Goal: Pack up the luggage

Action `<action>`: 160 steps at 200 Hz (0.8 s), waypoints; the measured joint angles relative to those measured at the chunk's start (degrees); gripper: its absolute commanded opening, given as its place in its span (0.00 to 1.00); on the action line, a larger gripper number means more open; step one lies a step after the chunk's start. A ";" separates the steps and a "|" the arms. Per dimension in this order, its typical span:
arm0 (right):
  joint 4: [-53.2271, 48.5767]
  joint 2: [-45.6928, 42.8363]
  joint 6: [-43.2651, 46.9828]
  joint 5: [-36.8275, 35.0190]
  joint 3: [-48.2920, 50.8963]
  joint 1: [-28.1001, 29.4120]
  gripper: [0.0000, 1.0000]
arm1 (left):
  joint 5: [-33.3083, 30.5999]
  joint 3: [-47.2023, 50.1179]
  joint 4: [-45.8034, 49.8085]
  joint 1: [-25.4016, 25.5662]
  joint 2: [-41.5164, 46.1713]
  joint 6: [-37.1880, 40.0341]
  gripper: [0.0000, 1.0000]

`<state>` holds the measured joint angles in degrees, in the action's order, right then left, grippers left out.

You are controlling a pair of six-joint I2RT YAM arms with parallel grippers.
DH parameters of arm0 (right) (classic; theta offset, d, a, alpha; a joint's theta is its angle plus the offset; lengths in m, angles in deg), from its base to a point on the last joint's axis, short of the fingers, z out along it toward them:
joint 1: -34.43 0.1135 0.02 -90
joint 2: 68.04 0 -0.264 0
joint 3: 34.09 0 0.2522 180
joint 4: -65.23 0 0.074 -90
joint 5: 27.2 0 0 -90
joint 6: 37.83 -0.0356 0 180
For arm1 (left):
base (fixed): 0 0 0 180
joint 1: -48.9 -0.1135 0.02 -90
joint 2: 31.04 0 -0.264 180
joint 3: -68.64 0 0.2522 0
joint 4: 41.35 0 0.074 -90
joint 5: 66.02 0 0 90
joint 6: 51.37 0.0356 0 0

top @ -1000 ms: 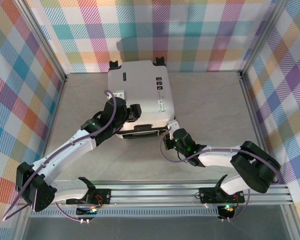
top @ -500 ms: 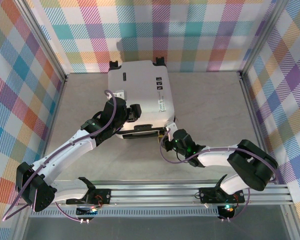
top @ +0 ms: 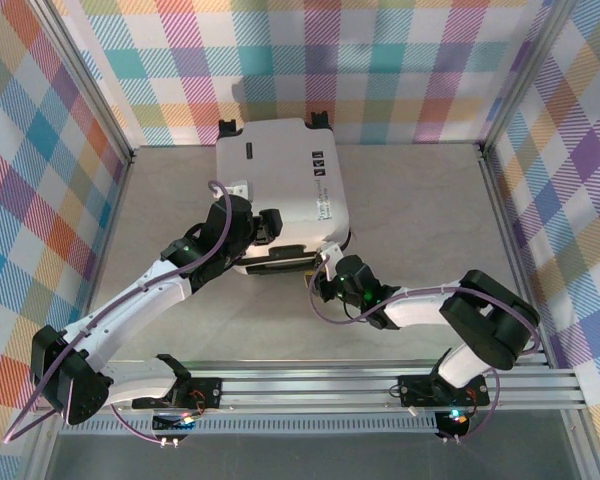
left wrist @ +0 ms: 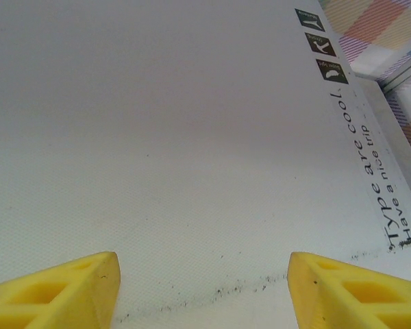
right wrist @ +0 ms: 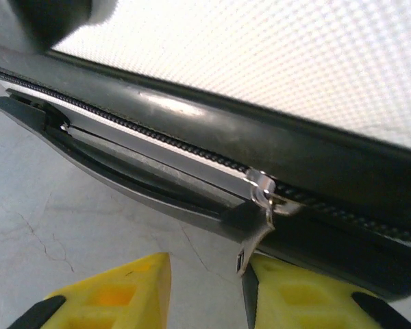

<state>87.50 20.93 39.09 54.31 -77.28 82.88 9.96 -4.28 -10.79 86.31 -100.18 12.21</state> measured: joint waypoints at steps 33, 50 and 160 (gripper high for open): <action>-0.28 0.48 -1.11 -2.64 -1.25 0.02 0.10 | 0.00 0.26 -0.04 0.00 0.11 -0.17 0.66; -0.55 0.46 -1.66 -4.55 -1.51 0.00 0.02 | 0.00 0.42 -0.22 0.00 0.13 -0.20 0.66; -3.82 -1.57 -1.22 -9.33 -0.61 -0.20 0.00 | -0.24 0.52 -0.39 0.00 0.13 -0.17 0.66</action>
<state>83.67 19.35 37.87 44.98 -77.89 82.68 9.72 -3.75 -11.19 86.31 -100.05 12.04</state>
